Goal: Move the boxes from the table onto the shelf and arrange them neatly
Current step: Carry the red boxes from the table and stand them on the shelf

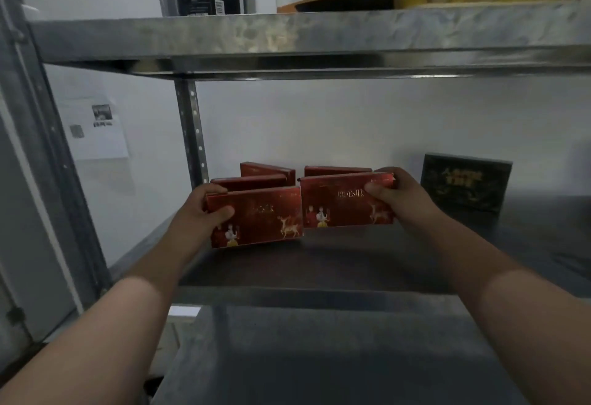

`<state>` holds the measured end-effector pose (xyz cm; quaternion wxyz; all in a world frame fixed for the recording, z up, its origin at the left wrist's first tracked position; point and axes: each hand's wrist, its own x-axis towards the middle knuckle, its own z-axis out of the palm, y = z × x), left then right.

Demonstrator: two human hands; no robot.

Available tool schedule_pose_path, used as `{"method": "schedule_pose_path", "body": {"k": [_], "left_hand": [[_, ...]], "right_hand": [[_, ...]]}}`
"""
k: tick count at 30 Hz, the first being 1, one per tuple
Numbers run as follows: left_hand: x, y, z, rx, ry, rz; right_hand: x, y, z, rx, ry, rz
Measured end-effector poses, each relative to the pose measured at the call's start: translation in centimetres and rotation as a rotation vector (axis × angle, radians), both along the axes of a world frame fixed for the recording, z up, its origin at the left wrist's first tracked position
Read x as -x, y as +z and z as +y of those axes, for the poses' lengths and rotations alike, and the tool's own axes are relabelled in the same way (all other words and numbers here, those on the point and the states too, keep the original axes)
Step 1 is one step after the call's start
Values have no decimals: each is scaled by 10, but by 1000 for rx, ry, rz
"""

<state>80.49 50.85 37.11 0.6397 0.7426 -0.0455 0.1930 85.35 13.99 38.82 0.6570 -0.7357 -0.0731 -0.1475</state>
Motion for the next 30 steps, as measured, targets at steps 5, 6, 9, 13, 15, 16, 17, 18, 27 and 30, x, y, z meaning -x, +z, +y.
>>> {"method": "schedule_pose_path", "body": {"k": [5,6,9,13,15,16,17,18,27,30], "left_hand": [[-27,-6,-1,-13,87,-33],[-31,-9,1,-27,102,-47],[-37,-15,10,-139,138,-69],[-40,-21,15,-379,261,-112],[-39,-21,12,-418,278,-121],[-39,-21,12,-430,280,-123],[-40,-21,11,-438,280,-127],[-40,-22,12,-447,279,-130],[-38,-24,12,-425,262,-163],[-23,-23,10,-301,416,-234]], "right_hand": [[-47,-13,4,-30,4,6],[-52,-17,5,-50,3,8],[-63,-30,1,-75,-6,20],[-69,-37,-8,-42,-31,24],[-71,-39,-10,57,-70,11],[-72,-40,-10,93,-81,13],[-73,-41,-10,116,-84,24],[-74,-42,-11,137,-89,34],[-63,-43,-8,332,-112,132],[-42,-37,-9,459,-182,260]]}}
